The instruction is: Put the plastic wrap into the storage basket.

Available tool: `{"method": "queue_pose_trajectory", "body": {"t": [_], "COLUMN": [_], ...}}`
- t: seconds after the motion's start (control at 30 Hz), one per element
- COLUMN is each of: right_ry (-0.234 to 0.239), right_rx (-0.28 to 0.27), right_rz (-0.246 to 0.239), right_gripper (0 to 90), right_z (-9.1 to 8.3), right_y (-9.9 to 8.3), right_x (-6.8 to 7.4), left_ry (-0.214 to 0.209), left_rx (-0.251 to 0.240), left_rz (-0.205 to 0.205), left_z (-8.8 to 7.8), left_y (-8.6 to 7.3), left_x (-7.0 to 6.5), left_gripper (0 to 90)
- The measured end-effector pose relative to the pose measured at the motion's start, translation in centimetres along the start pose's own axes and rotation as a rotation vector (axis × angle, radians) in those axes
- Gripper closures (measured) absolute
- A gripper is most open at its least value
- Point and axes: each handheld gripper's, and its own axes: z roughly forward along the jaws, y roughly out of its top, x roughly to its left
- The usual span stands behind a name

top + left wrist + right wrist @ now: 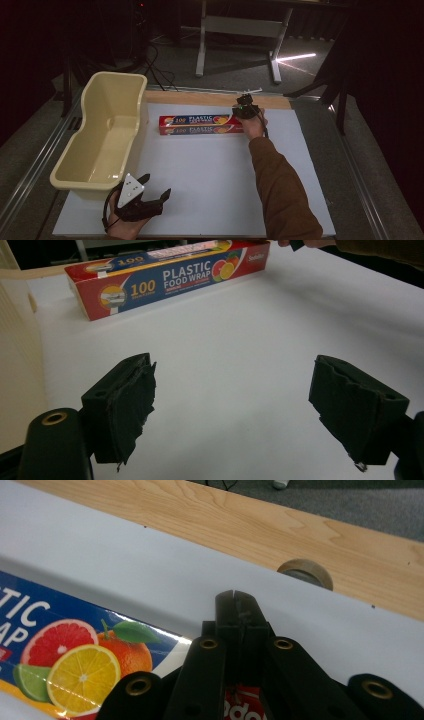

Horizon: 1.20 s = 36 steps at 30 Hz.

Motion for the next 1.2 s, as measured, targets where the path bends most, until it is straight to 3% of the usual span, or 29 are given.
{"method": "queue_pose_trajectory", "body": {"t": [0.03,0.13,0.33,0.47,0.53,0.6,0.8,0.9,0.93,0.97,1.0,1.03,1.2], "right_ry": [0.010,0.027,0.043,0.054,0.054,0.086,0.164,0.246,0.246,0.287,0.287,0.301,0.399], "right_rx": [0.007,0.027,0.101,0.154,0.154,0.194,0.228,0.244,0.244,0.257,0.257,0.263,0.269], "right_rz": [0.019,0.008,0.040,0.006,0.006,-0.034,-0.042,-0.064,-0.064,-0.103,-0.103,-0.140,-0.194], "right_gripper": [90.0,90.0,90.0,90.0,90.0,90.0,90.0,90.0,90.0,90.0,90.0,90.0,90.0], "right_z": [-0.1,-0.3,-1.4,-2.4,-2.4,-3.5,-4.6,-5.6,-5.6,-6.4,-6.4,-7.0,-8.6], "right_y": [0.0,0.0,-0.5,-1.0,-1.0,-1.8,-3.3,-4.7,-4.7,-5.8,-5.8,-6.6,-8.8], "right_x": [-0.1,-0.2,0.2,0.8,0.8,1.4,1.9,2.5,2.5,3.2,3.2,4.1,6.5], "left_ry": [0.000,-0.001,-0.005,-0.009,-0.010,-0.018,-0.023,-0.027,-0.027,-0.026,-0.026,-0.022,-0.018], "left_rx": [0.000,0.000,-0.006,-0.006,-0.006,-0.005,-0.004,-0.018,-0.018,-0.023,-0.023,-0.021,-0.024], "left_rz": [-0.002,0.000,-0.004,-0.007,-0.010,-0.014,-0.013,-0.011,-0.011,-0.011,-0.011,-0.017,-0.012], "left_z": [0.0,0.0,-0.1,-0.1,0.0,0.1,0.3,0.1,0.1,0.1,0.1,0.1,0.1], "left_y": [0.0,0.0,-0.1,-0.1,-0.1,0.0,0.0,0.1,0.1,0.1,0.1,0.1,0.1], "left_x": [0.0,0.0,-0.1,-0.1,-0.1,0.0,-0.1,-0.1,-0.1,-0.1,-0.1,0.0,-0.2], "left_gripper": [18.2,18.2,18.2,18.2,18.2,18.2,18.2,18.2,18.2,18.2,18.2,18.3,18.3]}}
